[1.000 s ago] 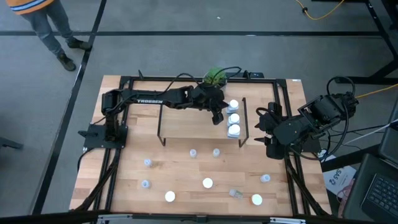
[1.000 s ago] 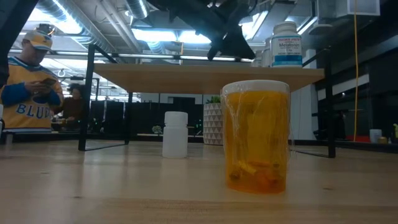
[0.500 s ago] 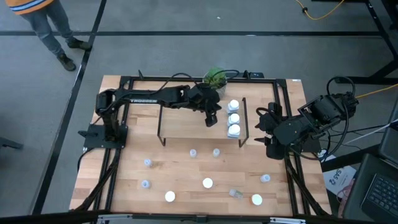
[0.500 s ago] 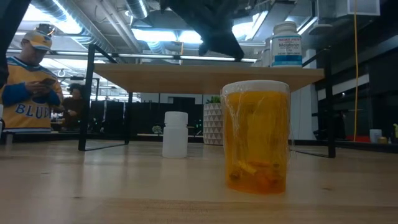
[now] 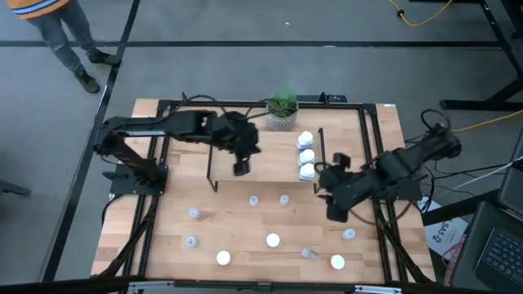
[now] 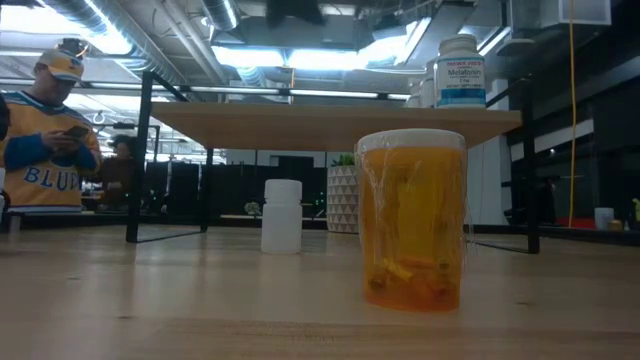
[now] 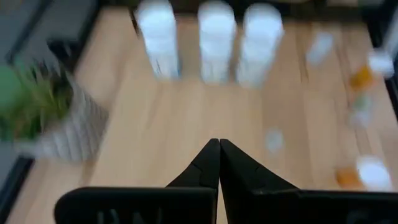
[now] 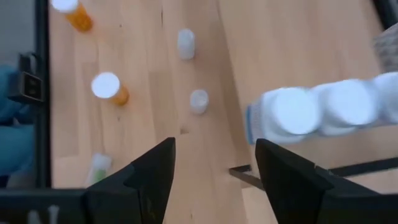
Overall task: Pick and place medicine bottles onto shelf by color
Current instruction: Adjust the white medicine bottles on the shelf
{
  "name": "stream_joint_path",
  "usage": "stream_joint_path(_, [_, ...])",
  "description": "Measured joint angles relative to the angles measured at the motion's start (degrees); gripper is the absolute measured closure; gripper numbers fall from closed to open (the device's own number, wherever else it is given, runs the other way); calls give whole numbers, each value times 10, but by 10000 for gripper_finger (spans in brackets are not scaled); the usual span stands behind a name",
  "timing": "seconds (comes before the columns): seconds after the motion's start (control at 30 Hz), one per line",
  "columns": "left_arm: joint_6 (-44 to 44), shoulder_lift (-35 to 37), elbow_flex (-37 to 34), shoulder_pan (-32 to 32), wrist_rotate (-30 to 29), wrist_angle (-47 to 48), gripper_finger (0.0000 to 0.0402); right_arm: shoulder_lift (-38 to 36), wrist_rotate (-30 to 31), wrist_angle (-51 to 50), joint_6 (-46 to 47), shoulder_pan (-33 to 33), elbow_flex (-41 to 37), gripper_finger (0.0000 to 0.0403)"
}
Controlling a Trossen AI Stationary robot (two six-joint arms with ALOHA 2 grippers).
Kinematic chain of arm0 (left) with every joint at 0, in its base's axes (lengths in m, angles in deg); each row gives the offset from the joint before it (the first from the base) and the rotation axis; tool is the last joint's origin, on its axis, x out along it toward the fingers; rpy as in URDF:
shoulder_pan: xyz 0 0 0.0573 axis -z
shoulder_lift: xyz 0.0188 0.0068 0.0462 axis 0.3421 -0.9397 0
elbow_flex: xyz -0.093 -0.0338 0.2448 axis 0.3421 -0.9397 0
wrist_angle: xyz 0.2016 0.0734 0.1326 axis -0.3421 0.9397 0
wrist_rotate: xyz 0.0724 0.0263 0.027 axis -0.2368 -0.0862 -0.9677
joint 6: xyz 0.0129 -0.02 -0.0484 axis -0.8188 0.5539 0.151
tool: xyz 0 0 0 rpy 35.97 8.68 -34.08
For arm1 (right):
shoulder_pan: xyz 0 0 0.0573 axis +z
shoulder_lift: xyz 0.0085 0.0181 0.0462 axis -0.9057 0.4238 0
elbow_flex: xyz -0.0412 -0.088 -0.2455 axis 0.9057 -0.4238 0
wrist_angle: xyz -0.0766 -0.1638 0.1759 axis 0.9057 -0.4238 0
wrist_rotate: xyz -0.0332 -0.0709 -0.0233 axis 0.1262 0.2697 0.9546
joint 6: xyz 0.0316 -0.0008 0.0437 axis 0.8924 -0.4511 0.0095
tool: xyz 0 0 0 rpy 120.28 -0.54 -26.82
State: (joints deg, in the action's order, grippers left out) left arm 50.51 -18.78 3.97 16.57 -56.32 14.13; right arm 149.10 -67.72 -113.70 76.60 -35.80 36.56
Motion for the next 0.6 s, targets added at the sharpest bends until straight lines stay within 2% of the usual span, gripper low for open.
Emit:
stream_joint_path(0.2, [18,57,1,33,-5,141,401,0,11,122,18,0,-117,179])
stream_joint_path(0.4, [97,111,-1,65,-15,315,401,0,11,142,62,0,-167,179])
stream_joint_path(0.5, [130,138,0,86,-23,357,401,0,49,165,66,0,-187,179])
stream_joint_path(0.6, [160,161,0,109,-28,382,401,-1,61,184,63,-1,-210,179])
